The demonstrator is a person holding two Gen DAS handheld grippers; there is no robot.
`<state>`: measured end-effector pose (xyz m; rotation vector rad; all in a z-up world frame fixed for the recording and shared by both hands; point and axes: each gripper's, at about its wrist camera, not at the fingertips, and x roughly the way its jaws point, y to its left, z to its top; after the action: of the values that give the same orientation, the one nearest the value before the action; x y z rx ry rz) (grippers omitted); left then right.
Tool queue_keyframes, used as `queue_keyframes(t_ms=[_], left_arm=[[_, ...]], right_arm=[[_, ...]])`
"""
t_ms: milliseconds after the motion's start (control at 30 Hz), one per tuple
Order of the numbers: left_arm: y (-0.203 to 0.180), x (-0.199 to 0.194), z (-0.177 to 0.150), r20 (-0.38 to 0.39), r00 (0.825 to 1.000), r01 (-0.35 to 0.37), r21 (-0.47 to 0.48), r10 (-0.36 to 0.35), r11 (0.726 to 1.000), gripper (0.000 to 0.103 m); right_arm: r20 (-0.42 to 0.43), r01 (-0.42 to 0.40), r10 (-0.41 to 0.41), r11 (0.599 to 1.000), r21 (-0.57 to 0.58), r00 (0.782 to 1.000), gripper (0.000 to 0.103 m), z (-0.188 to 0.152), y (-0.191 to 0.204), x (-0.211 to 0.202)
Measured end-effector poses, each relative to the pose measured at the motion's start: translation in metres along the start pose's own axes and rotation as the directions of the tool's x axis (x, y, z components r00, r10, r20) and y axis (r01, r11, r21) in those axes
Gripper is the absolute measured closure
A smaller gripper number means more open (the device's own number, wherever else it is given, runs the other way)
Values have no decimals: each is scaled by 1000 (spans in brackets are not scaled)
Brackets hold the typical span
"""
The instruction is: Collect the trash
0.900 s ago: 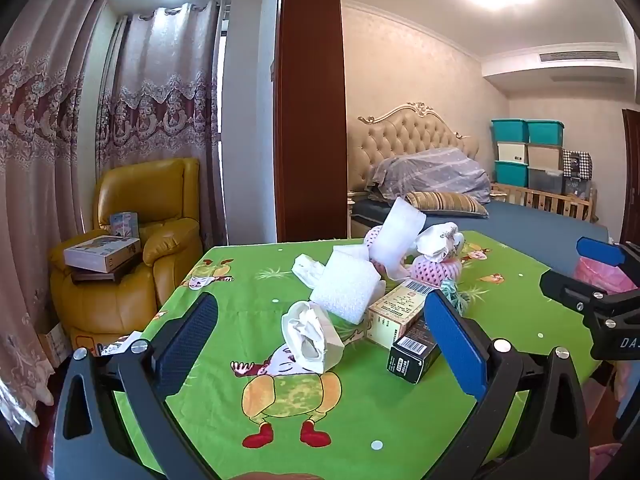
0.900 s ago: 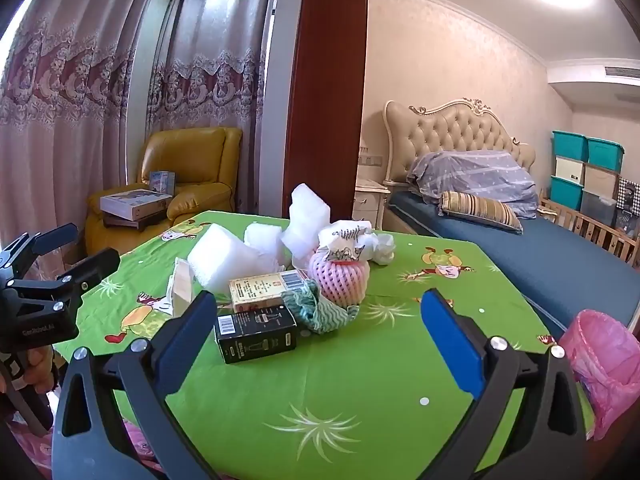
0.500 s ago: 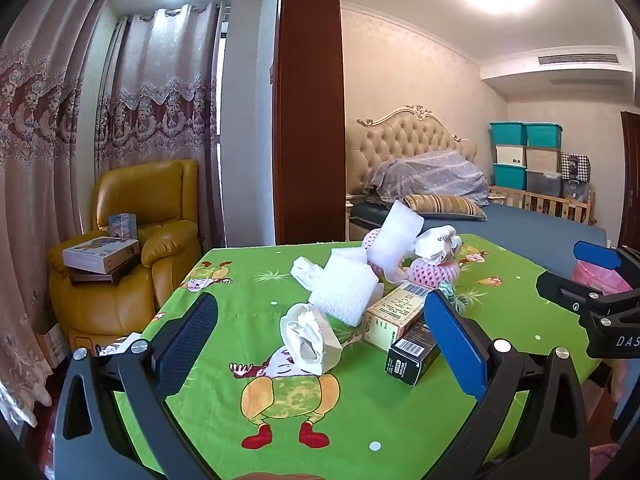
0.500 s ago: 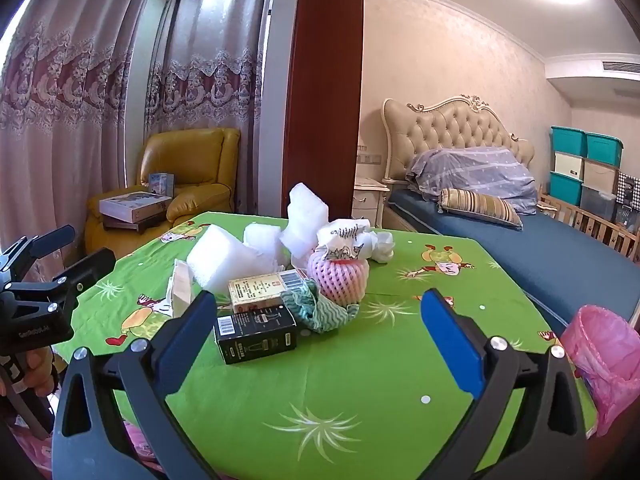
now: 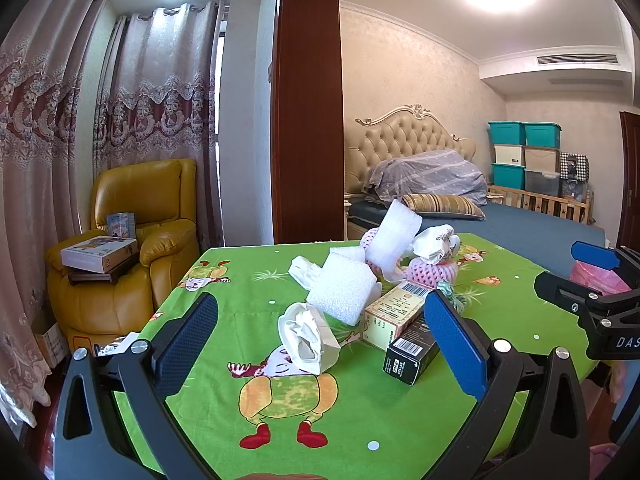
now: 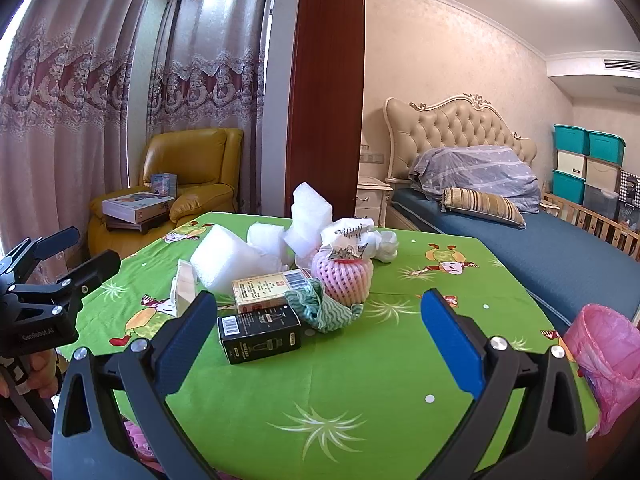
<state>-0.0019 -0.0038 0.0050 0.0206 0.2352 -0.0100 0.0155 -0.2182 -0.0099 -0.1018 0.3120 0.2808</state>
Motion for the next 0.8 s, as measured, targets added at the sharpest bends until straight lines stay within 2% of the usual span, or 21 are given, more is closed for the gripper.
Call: queue_keyframes(t_ms=[800], left_arm=[[0,1,-1,1,1000,2,-2,-2,1000,6]], right_arm=[[-3,-3,3,1000,3,1000,4,0,3,0]])
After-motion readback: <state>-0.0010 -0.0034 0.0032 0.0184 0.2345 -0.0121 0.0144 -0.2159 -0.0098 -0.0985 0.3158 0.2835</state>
